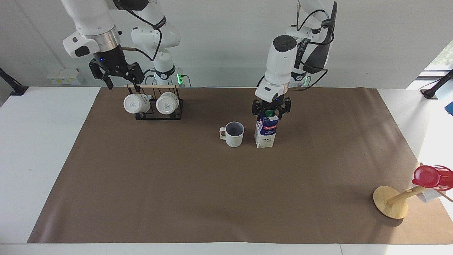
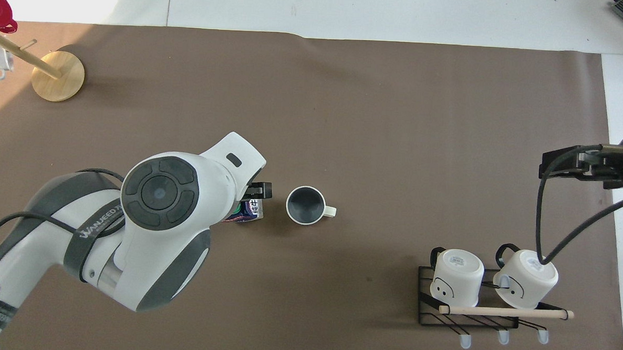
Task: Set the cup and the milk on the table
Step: 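Open the left gripper and draw it back from the milk carton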
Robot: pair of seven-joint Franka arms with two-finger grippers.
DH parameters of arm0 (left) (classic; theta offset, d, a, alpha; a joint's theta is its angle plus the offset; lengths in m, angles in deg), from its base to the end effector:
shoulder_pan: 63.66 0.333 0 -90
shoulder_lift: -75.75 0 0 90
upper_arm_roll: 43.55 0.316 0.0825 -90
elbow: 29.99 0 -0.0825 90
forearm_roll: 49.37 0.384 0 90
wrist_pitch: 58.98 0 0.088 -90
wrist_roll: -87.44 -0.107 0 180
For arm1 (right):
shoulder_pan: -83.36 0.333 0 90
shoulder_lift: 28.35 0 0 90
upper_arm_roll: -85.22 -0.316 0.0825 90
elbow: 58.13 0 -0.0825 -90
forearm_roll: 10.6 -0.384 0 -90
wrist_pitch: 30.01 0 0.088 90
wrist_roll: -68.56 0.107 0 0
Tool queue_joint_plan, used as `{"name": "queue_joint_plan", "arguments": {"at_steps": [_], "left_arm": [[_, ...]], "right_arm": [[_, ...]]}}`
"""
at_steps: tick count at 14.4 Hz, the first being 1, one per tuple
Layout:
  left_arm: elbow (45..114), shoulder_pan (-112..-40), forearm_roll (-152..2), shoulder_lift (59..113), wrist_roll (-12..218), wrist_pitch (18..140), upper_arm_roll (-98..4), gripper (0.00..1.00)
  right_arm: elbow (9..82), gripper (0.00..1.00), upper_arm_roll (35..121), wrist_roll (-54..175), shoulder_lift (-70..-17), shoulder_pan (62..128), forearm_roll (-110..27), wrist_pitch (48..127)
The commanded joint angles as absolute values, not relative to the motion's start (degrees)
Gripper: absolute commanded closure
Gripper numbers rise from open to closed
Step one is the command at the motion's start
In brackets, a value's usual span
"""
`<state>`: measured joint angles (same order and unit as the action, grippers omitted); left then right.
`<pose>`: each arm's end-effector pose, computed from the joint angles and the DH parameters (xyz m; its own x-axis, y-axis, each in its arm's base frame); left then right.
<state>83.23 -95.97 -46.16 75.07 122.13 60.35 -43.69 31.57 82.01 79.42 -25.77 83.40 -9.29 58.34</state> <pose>0.4784 -0.3008 0.4832 0.9919 0.0160 0.1261 0.0130 -0.9996 0.0243 0.5371 0.0288 0.6490 0.9908 -0.1330 0.0258 -0.1336 -0.9908 0.0209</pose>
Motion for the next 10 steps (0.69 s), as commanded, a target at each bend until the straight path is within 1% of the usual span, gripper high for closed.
{"name": "queue_joint_plan", "arguments": {"at_steps": [1,4,8,10], "left_arm": [[77.0,-94.96,-45.5,73.46,117.97,50.76,-42.85,0.0],[71.01,-90.66,-45.77,73.38,111.1,42.91,-42.85,0.0],[66.35,-83.11,-48.05,72.67,103.72,36.14,-42.67,0.0],[65.46,-80.11,-48.23,71.45,101.43,33.06,-42.67,0.0]], "right_arm": [[31.52,0.0,81.53,78.05,-25.63,82.31,-10.33,57.7],[31.52,0.0,81.53,77.96,-25.63,82.22,-10.33,57.79],[31.52,0.0,81.53,78.05,-25.63,82.31,-10.33,57.79],[31.52,0.0,81.53,78.05,-25.63,82.22,-10.33,57.79]]}}
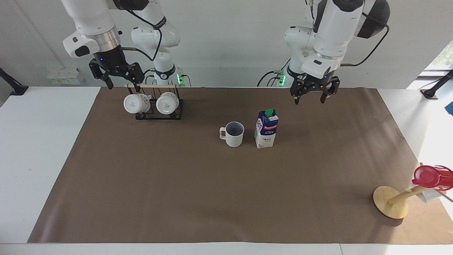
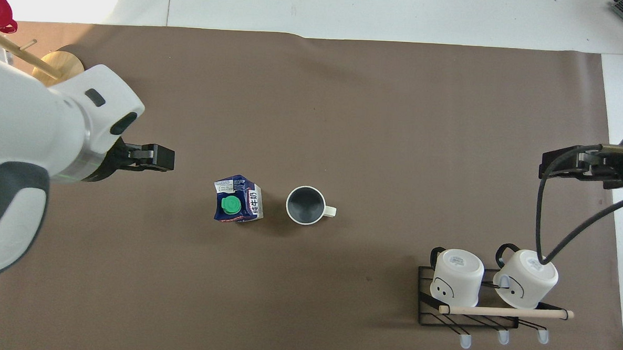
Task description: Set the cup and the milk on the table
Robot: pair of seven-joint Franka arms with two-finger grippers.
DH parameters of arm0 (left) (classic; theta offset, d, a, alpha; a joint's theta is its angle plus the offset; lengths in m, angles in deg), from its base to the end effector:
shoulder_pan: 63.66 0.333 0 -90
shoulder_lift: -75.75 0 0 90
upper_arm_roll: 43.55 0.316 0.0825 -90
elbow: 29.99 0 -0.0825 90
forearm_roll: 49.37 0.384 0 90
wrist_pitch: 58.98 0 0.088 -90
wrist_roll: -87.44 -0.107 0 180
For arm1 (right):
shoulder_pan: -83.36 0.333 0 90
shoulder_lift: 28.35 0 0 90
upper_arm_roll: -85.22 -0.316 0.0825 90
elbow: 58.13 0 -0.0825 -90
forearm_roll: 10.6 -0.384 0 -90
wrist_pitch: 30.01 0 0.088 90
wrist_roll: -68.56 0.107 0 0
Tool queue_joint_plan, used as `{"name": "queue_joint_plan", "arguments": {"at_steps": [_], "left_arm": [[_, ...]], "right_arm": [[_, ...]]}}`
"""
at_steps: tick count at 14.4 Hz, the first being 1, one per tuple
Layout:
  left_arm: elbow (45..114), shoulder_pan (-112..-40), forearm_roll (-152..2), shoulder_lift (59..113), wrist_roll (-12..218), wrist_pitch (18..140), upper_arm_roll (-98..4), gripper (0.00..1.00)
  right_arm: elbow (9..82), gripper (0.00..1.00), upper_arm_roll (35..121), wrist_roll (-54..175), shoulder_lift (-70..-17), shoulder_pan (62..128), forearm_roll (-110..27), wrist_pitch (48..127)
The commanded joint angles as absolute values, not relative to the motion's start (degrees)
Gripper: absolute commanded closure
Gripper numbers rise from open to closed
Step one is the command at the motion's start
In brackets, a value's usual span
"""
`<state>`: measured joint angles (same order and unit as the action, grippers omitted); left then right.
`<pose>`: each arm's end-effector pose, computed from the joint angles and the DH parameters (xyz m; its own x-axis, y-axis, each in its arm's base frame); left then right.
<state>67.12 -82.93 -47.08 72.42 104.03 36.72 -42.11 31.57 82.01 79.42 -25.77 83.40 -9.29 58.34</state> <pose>0.5193 -0.1625 0.6063 0.9987 -0.0255 0.0430 -0.0244 -0.9993 -0.0273 0.5371 0.0288 0.6490 0.9908 -0.1330 0.0258 -0.1336 -0.9908 0.0209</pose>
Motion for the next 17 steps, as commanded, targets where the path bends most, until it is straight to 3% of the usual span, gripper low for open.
{"name": "queue_joint_plan", "arguments": {"at_steps": [1,4,17], "left_arm": [[65.46,-79.23,-48.23,70.75,100.55,32.52,-42.59,0.0],[65.46,-76.41,-48.32,70.39,97.73,30.24,-42.67,0.0],[65.02,-75.97,-48.23,69.68,97.55,29.53,-42.06,0.0]], "right_arm": [[31.52,0.0,81.53,78.05,-25.63,82.3,-10.33,57.79],[31.52,0.0,81.53,78.05,-25.63,82.31,-10.33,57.79],[31.52,0.0,81.44,77.96,-25.54,82.39,-10.33,57.61]]}}
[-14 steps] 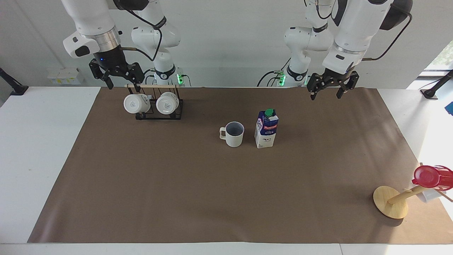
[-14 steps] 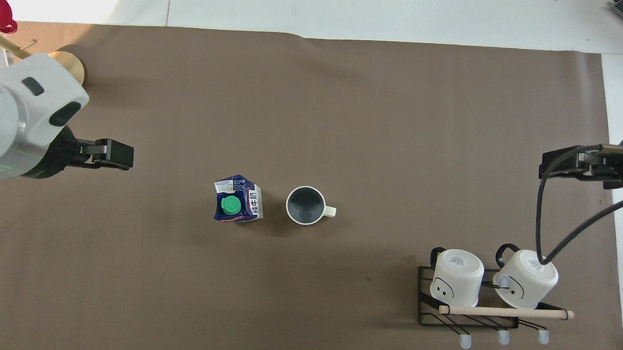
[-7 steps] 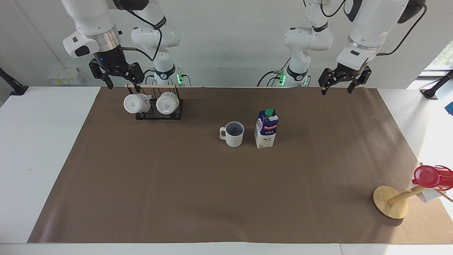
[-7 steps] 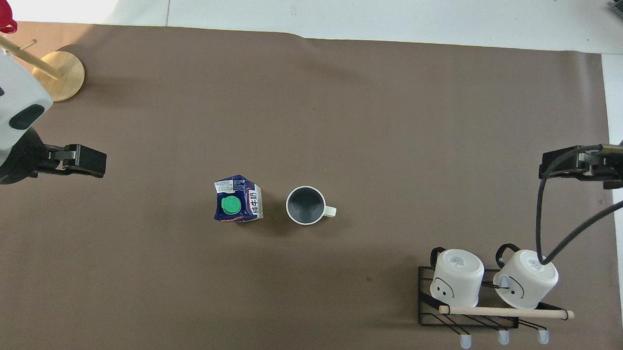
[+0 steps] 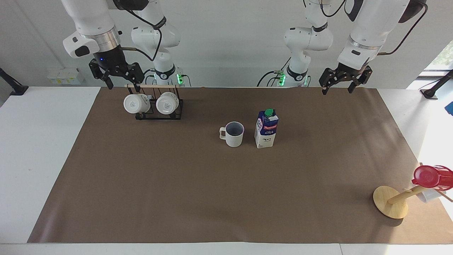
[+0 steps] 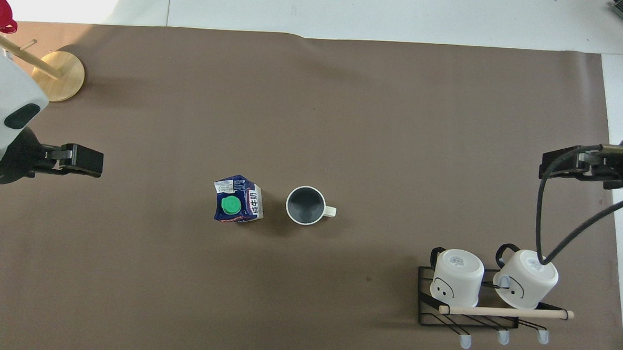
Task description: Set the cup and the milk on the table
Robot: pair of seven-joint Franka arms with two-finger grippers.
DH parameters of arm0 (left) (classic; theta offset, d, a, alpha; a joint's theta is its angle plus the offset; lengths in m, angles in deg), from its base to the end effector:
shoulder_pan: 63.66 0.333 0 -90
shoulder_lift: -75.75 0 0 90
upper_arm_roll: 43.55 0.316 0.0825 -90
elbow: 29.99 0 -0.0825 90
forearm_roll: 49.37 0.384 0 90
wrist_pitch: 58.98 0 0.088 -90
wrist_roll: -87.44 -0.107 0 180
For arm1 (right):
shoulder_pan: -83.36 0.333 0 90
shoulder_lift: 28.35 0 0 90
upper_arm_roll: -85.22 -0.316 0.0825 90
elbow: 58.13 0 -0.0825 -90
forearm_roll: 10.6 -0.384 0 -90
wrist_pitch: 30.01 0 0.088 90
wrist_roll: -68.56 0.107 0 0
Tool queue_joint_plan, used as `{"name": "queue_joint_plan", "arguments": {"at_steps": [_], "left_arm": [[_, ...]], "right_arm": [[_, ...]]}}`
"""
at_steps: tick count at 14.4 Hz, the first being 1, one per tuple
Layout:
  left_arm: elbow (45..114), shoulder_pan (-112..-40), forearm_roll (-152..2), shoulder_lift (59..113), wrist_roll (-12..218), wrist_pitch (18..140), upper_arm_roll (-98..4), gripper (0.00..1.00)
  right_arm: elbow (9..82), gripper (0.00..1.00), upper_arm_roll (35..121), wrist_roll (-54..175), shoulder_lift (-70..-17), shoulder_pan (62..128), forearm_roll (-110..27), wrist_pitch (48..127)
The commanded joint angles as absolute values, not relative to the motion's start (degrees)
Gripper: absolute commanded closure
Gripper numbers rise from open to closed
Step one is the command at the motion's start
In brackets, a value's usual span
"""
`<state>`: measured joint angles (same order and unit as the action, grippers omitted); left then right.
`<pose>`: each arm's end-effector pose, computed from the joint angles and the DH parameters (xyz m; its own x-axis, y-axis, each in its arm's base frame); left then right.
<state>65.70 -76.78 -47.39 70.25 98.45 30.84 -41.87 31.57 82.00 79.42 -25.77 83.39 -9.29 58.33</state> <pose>0.5139 -0.0994 0.6291 1.0000 -0.0076 -0.0003 -0.0077 -0.9994 -0.0324 0.5371 0.0288 0.6490 0.9908 -0.1330 0.0256 -0.1336 -0.9908 0.0209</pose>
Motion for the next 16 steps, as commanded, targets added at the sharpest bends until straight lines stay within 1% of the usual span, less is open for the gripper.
{"name": "queue_joint_plan", "arguments": {"at_steps": [1,4,9,13,16], "left_arm": [[65.02,-75.97,-48.23,69.68,97.38,29.53,-41.88,0.0],[65.02,-75.44,-48.23,69.68,96.76,29.35,-41.53,0.0],[65.02,-73.24,-51.03,69.68,92.98,28.56,-41.53,0.0],[65.02,-72.71,-51.39,69.68,92.98,28.39,-41.62,0.0],[65.02,-72.71,-51.39,69.77,93.07,28.39,-41.79,0.0]], "right_arm": [[31.52,0.0,81.26,77.96,-25.54,82.39,-10.33,57.7],[31.26,0.0,81.26,78.75,-25.98,82.48,-11.21,59.8],[30.82,0.0,80.91,78.75,-26.6,83.1,-10.6,59.9],[26.43,0.0,80.82,78.66,-28.7,82.66,-10.16,55.95],[24.67,0.0,80.82,78.58,-29.84,82.66,-10.16,55.95]]}}
